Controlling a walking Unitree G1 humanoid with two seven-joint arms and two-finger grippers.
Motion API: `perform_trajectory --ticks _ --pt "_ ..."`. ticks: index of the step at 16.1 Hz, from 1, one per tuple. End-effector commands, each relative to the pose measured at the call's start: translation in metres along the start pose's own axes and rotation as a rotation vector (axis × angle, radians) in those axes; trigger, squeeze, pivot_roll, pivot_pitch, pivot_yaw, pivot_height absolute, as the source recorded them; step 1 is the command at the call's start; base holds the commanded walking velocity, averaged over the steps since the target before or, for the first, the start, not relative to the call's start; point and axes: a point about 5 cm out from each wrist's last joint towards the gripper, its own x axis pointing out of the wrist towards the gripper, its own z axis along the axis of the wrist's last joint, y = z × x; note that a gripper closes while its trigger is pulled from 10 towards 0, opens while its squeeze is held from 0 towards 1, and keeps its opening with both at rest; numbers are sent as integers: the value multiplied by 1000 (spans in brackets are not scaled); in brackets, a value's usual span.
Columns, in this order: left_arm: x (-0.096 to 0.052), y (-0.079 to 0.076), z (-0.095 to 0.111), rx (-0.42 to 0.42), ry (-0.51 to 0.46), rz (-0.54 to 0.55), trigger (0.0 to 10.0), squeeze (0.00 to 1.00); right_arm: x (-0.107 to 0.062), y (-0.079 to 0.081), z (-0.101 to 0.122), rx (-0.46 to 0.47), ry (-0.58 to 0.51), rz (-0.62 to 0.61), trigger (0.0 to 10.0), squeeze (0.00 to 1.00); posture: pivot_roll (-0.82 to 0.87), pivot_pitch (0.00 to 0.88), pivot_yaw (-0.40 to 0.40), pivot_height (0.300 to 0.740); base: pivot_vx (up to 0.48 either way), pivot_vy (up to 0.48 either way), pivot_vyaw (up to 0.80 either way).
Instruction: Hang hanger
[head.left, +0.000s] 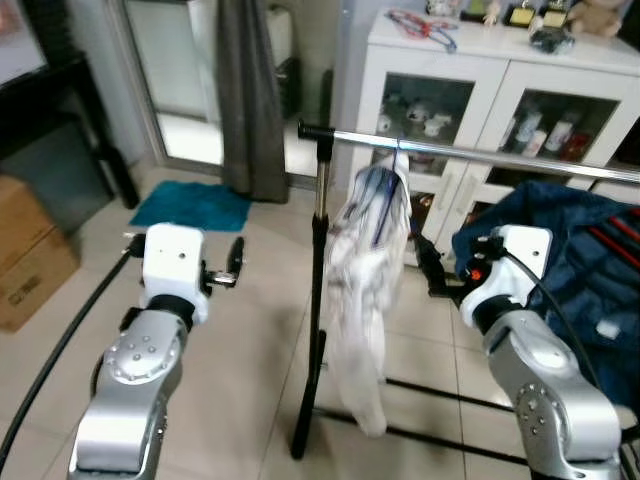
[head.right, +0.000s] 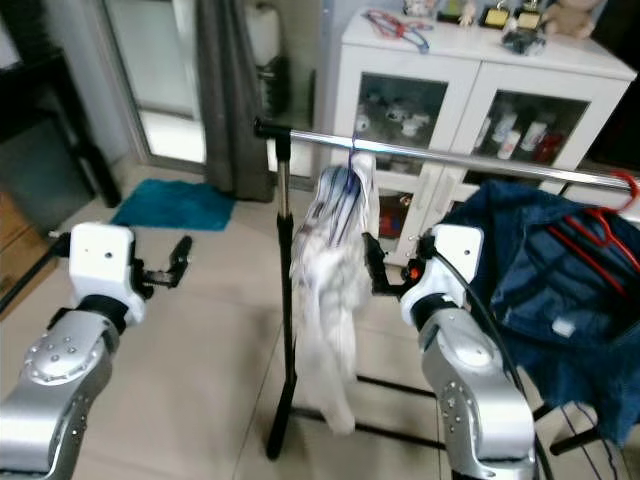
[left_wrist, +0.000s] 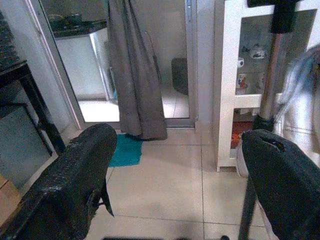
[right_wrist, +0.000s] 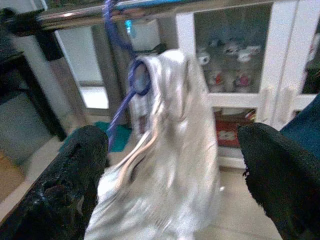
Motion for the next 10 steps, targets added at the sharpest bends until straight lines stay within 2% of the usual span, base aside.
perform_trajectory --ticks 1,3,6,8,10 --pt "2 -10 3 0 -10 -56 10000 0 -2 -9 7 -25 -6 -25 10000 0 -43 0 -6 740 450 0 0" --pt "3 -12 3 10 -1 -85 10000 0 -1 -7 12 -24 -5 1 10000 0 -43 0 -7 740 412 0 0" --pt "0 -15 2 3 2 -143 10000 0 -4 -8 16 8 19 33 10000 0 -45 0 -9 740 0 0 0" --pt "-5 -19 2 -12 -3 -249 10000 0 -8 -12 20 -30 20 89 10000 0 -49 0 -13 740 0 0 0" --pt "-8 -25 1 29 2 -348 10000 0 -14 -12 28 -52 41 189 10000 0 -53 0 -11 740 0 0 0"
